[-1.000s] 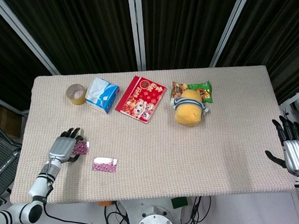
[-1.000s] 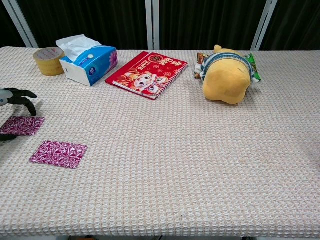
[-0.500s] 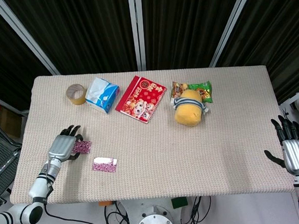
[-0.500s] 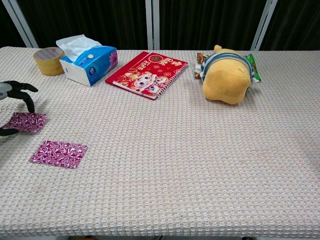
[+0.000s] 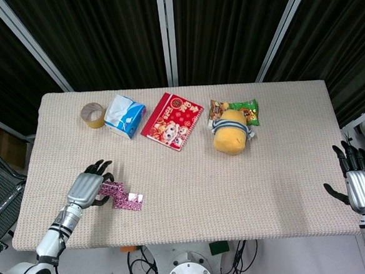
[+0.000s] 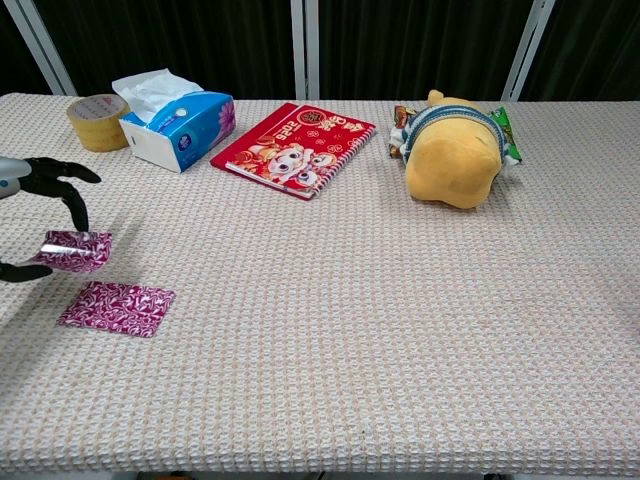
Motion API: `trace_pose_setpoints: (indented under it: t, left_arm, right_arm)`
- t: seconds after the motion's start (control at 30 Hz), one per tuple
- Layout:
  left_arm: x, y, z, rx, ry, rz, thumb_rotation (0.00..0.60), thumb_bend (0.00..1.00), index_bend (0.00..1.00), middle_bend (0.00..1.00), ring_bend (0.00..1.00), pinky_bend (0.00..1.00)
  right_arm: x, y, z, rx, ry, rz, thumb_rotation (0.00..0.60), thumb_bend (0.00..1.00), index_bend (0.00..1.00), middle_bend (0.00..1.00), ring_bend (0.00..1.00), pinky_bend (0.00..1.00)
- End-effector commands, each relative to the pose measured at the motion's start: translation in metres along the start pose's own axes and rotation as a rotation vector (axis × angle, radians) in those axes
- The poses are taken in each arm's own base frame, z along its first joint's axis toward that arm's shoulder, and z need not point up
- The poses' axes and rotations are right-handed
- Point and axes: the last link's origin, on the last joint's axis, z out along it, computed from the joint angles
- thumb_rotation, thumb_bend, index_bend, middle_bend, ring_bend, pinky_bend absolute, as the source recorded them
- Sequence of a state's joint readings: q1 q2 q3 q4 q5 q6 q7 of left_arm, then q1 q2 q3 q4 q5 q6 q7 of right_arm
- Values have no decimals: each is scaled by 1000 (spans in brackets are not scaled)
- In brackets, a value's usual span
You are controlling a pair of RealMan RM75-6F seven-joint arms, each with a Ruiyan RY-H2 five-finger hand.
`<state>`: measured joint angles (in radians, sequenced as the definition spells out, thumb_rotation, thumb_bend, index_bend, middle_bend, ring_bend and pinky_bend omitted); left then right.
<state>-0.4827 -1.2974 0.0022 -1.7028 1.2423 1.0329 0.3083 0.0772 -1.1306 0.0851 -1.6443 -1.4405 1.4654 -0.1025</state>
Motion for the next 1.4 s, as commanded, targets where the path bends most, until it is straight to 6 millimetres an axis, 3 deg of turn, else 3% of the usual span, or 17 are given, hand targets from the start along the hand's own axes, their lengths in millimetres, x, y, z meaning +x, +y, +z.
trace_pose_setpoints:
  t: [0.03,0.23,0.53,1.4]
  left_arm:
    - [-7,12,-18,4,-15,7,600,250,412,65,0,139]
    - [-19,31,-19,-7,-4,39,600,250,412,66,0,139]
    - [-33,43,-8,11,-1,89,600,250,400,66,0,139]
    - [-35,45,-5,23,-27,86,600,250,324,67,0,139]
  right_arm:
    - [0,2,0,-3,1,0,600,471,0,0,0,0]
    - [0,6,-2,-12,-3,-1,600,471,0,0,0,0]
    - [-1,7,-3,-13,-6,-2,600,471,0,0,0,0]
    - [-2,7,-1,-16,-14,-11,600,472,0,0,0,0]
